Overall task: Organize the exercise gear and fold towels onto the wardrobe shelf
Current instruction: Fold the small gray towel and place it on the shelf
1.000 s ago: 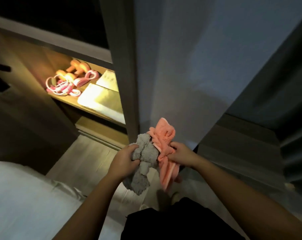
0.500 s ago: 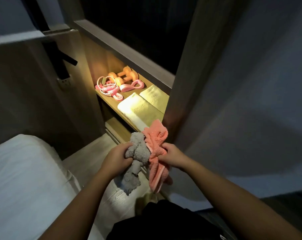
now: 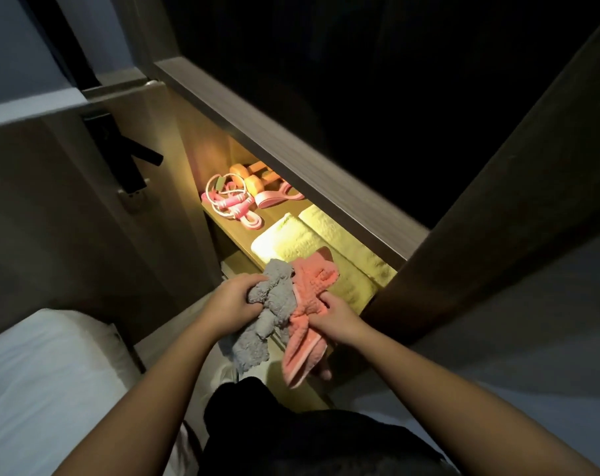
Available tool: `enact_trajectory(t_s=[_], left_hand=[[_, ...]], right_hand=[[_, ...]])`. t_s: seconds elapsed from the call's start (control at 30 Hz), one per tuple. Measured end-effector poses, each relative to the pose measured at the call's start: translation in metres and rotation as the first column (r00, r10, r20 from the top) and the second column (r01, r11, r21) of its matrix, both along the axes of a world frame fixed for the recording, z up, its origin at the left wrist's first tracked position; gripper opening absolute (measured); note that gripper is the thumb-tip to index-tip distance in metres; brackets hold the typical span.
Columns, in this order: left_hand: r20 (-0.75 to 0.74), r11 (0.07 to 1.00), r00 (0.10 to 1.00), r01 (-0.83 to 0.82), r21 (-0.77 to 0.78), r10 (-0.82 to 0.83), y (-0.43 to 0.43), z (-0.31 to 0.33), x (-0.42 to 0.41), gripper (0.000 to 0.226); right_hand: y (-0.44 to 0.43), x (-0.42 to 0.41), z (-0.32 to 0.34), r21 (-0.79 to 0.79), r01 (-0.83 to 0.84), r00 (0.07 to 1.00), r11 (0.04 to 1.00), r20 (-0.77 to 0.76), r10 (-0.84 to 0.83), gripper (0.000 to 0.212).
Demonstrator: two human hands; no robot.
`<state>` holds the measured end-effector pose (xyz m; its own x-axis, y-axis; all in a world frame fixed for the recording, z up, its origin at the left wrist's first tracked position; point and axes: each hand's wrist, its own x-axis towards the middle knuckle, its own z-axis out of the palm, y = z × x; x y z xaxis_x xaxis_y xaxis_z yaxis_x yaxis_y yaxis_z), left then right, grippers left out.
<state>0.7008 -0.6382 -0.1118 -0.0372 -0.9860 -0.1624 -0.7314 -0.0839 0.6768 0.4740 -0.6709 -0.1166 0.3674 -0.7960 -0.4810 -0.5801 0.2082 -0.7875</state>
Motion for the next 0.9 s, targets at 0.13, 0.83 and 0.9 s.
enact_trajectory(t_s=[0.13,0.83,0.9], left_hand=[[0.027,0.984,0.984,0.177,0.013,-0.177,-0.059,-0.005,0.040,0.040],[0.064,0.733,0.730,0.679,0.041,-0.680,-0.122,-0.144,0.179,0.042],[0.083,0.720,0.719,0.694,-0.014,-0.691,-0.107,-0.179,0.198,0.044]], right_hand=[[-0.028,0.039,-0.011,-0.021,0.126,0.992,0.992,-0.020,-0.127,0.014],[0.019,0.191,-0.139,-0.053,0.513,0.857,0.856,-0.011,-0.515,0.024],[0.036,0.204,-0.164,-0.105,0.497,0.864,0.861,-0.033,-0.503,0.023]])
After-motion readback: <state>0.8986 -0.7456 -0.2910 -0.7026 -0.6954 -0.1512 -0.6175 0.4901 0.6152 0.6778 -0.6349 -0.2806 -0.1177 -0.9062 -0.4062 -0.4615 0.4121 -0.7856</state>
